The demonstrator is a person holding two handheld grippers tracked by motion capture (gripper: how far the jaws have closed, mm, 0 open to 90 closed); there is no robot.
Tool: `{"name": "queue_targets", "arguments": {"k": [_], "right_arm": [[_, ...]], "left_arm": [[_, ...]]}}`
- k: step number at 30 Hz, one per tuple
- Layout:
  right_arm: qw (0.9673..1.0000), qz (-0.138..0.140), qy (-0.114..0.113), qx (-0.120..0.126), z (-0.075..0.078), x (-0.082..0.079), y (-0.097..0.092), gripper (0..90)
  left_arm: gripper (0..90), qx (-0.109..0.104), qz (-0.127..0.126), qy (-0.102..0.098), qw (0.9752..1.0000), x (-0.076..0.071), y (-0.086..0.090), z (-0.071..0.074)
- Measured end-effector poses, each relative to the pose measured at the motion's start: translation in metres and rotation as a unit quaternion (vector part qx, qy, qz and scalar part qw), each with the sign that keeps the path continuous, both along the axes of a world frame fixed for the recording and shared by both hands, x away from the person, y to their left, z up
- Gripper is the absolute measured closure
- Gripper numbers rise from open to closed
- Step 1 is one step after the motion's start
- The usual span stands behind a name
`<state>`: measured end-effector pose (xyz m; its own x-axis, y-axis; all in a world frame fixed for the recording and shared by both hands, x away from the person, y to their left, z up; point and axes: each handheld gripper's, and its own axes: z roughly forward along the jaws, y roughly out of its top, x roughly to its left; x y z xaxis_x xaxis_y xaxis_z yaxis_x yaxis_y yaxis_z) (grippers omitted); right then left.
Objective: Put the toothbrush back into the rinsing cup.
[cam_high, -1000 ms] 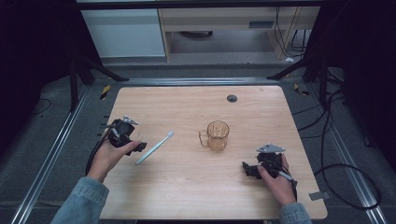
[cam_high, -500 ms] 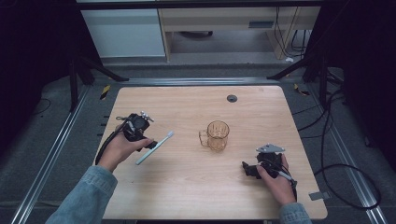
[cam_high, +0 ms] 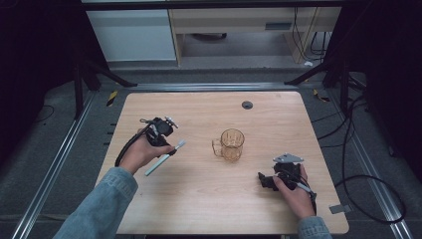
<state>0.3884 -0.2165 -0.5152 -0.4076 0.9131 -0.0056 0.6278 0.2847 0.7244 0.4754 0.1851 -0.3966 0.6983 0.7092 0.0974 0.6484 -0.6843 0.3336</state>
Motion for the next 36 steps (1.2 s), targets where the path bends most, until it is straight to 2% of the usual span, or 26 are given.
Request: {"name": "queue_targets", "arguments": {"k": [2, 9, 17, 20, 30, 32, 36], "right_arm": [[1.0000, 0.000, 0.000, 0.000, 0.000, 0.000, 0.000, 0.4], [1.0000, 0.002, -0.003, -0.003, 0.000, 0.000, 0.000, 0.4], [1.0000, 0.000, 0.000, -0.001, 0.000, 0.000, 0.000, 0.4], [1.0000, 0.000, 0.000, -0.002, 0.000, 0.000, 0.000, 0.4], [1.0000, 0.000, 0.000, -0.001, 0.000, 0.000, 0.000, 0.4], [1.0000, 0.001, -0.001, -0.001, 0.000, 0.000, 0.000, 0.4], [1.0000, 0.001, -0.001, -0.001, 0.000, 0.000, -0.001, 0.5]], "left_arm": [[44.5, 0.006, -0.004, 0.005, 1.0000, 0.004, -0.006, -0.001], [49.7, 0.006, -0.005, 0.011, 0.9999, 0.010, -0.012, -0.001], [53.9, 0.018, 0.003, 0.032, 0.9993, 0.019, -0.012, -0.005], [55.7, 0.020, 0.005, 0.034, 0.9992, 0.023, -0.012, -0.005], [61.6, 0.048, 0.008, 0.058, 0.9971, 0.036, -0.015, -0.021], [62.9, 0.056, 0.014, 0.067, 0.9961, 0.041, -0.013, -0.029], [64.4, 0.059, 0.021, 0.078, 0.9950, 0.045, -0.010, -0.039]]}}
